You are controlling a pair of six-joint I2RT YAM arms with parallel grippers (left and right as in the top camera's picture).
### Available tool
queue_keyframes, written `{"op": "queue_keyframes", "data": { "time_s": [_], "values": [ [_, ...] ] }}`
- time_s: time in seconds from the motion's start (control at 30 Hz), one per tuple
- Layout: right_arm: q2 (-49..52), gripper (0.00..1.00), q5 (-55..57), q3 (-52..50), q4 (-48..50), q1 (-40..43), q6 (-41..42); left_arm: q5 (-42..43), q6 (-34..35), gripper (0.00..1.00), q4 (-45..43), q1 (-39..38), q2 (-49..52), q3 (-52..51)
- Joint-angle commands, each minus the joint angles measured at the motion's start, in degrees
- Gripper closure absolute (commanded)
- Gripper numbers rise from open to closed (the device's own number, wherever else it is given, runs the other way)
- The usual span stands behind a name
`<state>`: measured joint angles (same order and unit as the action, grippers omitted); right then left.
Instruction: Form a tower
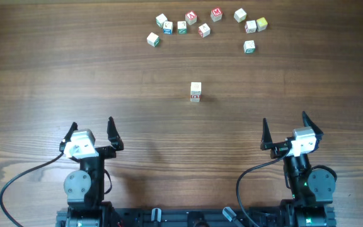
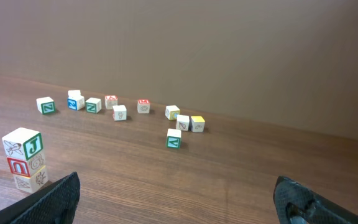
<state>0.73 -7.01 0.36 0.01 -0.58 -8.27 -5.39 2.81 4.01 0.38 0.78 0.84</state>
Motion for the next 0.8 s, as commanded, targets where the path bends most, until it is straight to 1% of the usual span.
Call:
{"op": "queue_keyframes", "data": {
  "time_s": [0.0, 0.13, 0.77],
  "values": [
    [-0.5, 0.0, 0.6, 0.0, 0.3, 0.3, -0.7, 1.0, -0.9, 0.0, -0.2, -0.6, -0.6, -0.5],
    [-0.5, 0.0, 0.6, 0.0, 0.3, 0.3, -0.7, 1.0, -0.9, 0.0, -0.2, -2.0, -0.6, -0.5],
    [-0.5, 0.0, 0.6, 0.0, 0.3, 0.3, -0.6, 1.0, -0.9, 0.0, -0.2, -2.0, -0.4, -0.5]
  ]
}}
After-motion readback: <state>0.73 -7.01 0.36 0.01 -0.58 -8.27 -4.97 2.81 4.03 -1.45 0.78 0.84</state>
